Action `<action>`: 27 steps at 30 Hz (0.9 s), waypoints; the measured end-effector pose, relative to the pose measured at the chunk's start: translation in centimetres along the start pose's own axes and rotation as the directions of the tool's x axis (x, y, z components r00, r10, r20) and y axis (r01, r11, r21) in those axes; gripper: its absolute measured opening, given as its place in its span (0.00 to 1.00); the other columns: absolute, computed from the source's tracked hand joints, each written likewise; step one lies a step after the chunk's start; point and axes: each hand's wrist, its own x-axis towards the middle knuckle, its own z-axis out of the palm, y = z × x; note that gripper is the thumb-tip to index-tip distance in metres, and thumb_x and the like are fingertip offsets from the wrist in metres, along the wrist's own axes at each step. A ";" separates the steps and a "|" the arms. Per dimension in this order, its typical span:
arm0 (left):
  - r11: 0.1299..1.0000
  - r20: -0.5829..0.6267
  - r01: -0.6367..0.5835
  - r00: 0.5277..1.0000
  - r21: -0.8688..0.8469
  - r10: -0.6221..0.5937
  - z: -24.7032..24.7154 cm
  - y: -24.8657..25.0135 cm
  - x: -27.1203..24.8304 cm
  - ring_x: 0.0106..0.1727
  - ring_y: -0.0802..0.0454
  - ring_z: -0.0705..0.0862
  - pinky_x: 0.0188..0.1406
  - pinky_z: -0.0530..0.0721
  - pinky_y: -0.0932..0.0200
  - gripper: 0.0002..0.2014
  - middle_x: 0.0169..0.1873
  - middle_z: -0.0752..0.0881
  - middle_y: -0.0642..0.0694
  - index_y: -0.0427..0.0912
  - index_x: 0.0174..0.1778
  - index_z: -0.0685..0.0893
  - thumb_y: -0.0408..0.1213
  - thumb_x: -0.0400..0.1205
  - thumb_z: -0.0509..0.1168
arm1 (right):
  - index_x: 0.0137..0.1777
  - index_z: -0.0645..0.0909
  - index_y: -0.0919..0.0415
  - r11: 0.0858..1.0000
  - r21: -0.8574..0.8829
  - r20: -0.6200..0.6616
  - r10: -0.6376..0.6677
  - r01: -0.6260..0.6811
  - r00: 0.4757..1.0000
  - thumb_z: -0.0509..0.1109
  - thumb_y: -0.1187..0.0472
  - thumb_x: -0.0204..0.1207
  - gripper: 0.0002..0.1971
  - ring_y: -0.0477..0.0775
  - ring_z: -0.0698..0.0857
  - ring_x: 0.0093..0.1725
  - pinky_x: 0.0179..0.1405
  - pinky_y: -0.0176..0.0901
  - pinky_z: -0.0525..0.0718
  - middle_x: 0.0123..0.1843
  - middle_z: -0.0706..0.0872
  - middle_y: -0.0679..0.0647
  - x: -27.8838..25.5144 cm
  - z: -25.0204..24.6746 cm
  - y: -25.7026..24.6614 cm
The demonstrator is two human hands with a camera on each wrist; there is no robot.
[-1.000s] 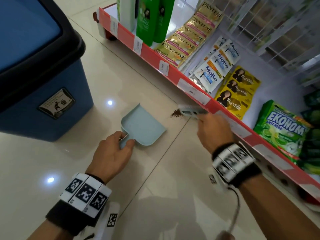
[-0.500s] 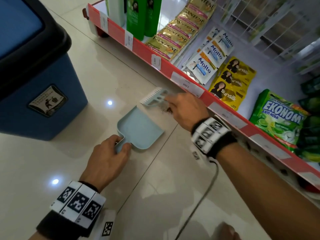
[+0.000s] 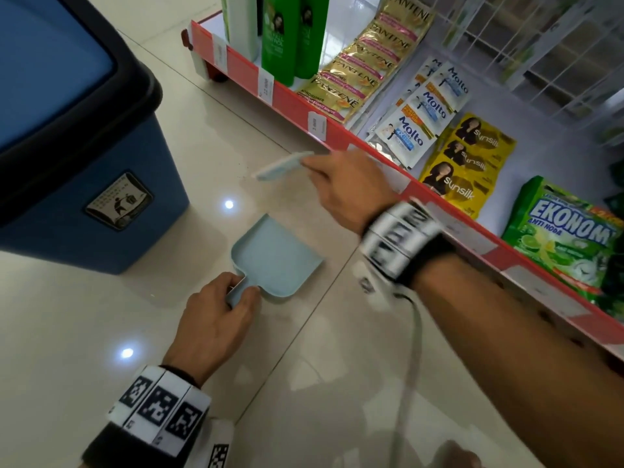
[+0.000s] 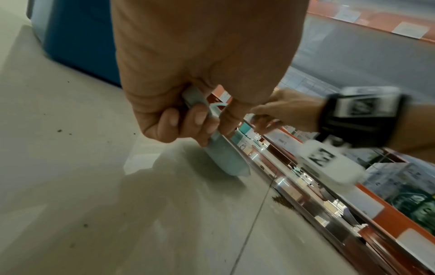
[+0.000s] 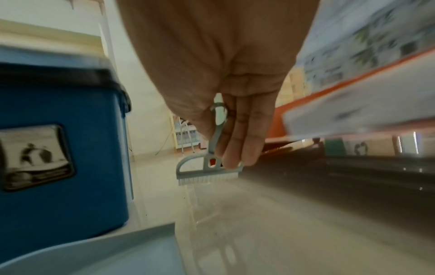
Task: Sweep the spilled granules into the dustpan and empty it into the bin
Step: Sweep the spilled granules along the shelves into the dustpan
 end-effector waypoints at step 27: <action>0.991 -0.164 0.129 0.979 0.019 -0.124 -3.5 -2.4 -0.5 0.30 0.58 0.79 0.25 0.68 0.64 0.17 0.30 0.84 0.46 0.38 0.42 0.83 0.49 0.84 0.63 | 0.62 0.86 0.58 0.972 -0.066 0.168 -0.212 0.226 0.963 0.58 0.59 0.86 0.15 0.60 0.86 0.54 0.53 0.49 0.82 0.54 0.89 0.58 7.1 3.5 -5.4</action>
